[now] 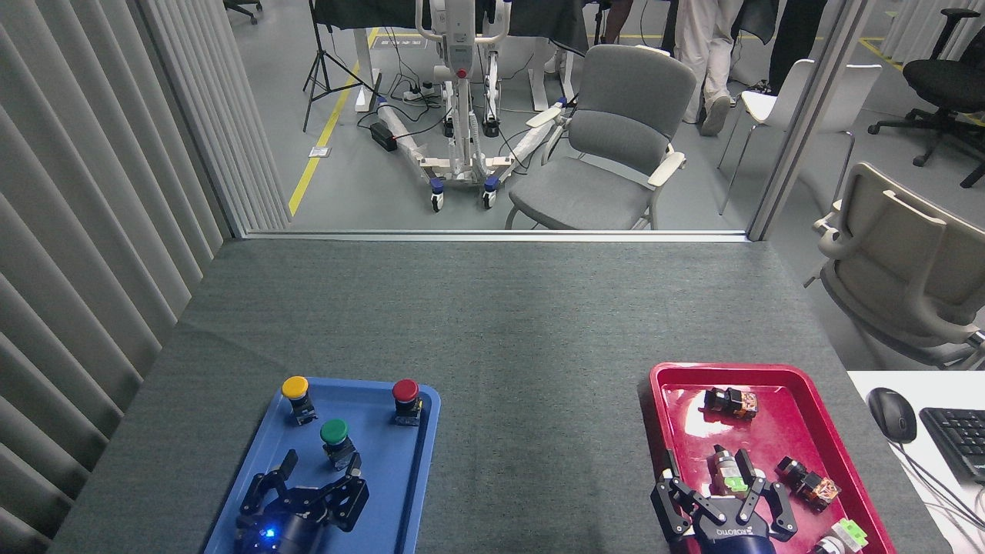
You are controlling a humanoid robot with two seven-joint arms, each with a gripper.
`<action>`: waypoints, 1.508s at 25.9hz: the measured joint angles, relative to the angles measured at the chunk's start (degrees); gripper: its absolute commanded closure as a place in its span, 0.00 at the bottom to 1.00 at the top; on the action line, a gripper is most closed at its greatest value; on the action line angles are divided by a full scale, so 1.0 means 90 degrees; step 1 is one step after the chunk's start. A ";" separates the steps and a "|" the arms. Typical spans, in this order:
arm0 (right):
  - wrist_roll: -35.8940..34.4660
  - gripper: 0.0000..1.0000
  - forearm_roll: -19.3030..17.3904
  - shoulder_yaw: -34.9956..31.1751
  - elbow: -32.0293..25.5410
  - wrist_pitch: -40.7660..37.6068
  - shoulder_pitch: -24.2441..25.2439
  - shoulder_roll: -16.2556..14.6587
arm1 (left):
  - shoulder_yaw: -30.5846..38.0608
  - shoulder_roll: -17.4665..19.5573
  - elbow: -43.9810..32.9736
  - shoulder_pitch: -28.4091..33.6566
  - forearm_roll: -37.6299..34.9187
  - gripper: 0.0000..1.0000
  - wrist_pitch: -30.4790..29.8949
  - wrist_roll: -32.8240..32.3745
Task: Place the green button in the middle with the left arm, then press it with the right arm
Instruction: 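Grasp the green button with the left gripper, then carry the green button off the tray toward the table middle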
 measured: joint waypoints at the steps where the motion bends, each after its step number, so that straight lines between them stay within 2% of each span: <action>1: 0.0000 0.00 0.0000 0.0000 0.0000 0.0000 0.0000 0.0000 | -0.0057 -0.0021 0.0098 -0.0072 -0.0005 0.00 0.0001 0.0012; 9: -0.0027 0.00 0.0041 0.0000 -0.0001 0.0000 0.0000 -0.0009 | -0.0180 -0.0128 0.0540 -0.0430 -0.0013 0.00 0.0022 0.0026; 12: -0.0029 0.00 0.0053 0.0000 -0.0001 0.0000 0.0000 -0.0009 | -0.0182 -0.0147 0.0702 -0.0553 -0.0001 0.06 0.0049 0.0027; 13: -0.0031 0.00 0.0055 -0.0001 -0.0001 -0.0012 0.0000 -0.0010 | -0.0182 -0.0154 0.0783 -0.0606 0.0008 0.14 0.0065 0.0028; 15: -0.0033 0.00 0.0057 0.0000 -0.0001 -0.0063 -0.0001 -0.0010 | -0.0182 -0.0187 0.0897 -0.0694 0.0021 0.36 0.0115 0.0028; 18: -0.0035 0.00 0.0059 0.0000 -0.0001 -0.0118 -0.0001 -0.0011 | -0.0186 -0.0211 0.1000 -0.0771 0.0029 0.86 0.0157 0.0031; 19: -0.0034 0.00 0.0060 0.0000 -0.0001 -0.0129 -0.0001 -0.0013 | -0.0195 -0.0204 0.1020 -0.0785 0.0029 0.96 0.0158 0.0031; 20: -0.0035 0.00 0.0060 0.0000 -0.0001 -0.0133 -0.0001 -0.0017 | -0.0220 -0.0191 0.1040 -0.0793 0.0020 1.00 0.0143 0.0035; 26: -0.0066 0.01 0.0060 0.0000 -0.0002 -0.0144 -0.0001 -0.0037 | -0.0463 -0.0065 0.0917 -0.0746 -0.0008 1.00 -0.0200 0.0394; 32: -0.0137 0.01 0.0060 0.0007 -0.0013 -0.0145 0.0005 -0.0048 | -0.0712 0.0150 -0.0290 -0.0431 -0.0003 1.00 -0.1030 0.1043; 36: -0.0179 0.05 0.0060 0.0009 -0.0019 -0.0147 0.0011 -0.0051 | -0.1751 0.0071 -0.0623 -0.0528 -0.0004 1.00 -0.1169 0.1301; 39: -0.0264 0.05 0.0060 0.0007 -0.0026 -0.0156 0.0016 -0.0050 | -0.2745 -0.0286 -0.0085 -0.0925 -0.0011 1.00 -0.0510 0.1362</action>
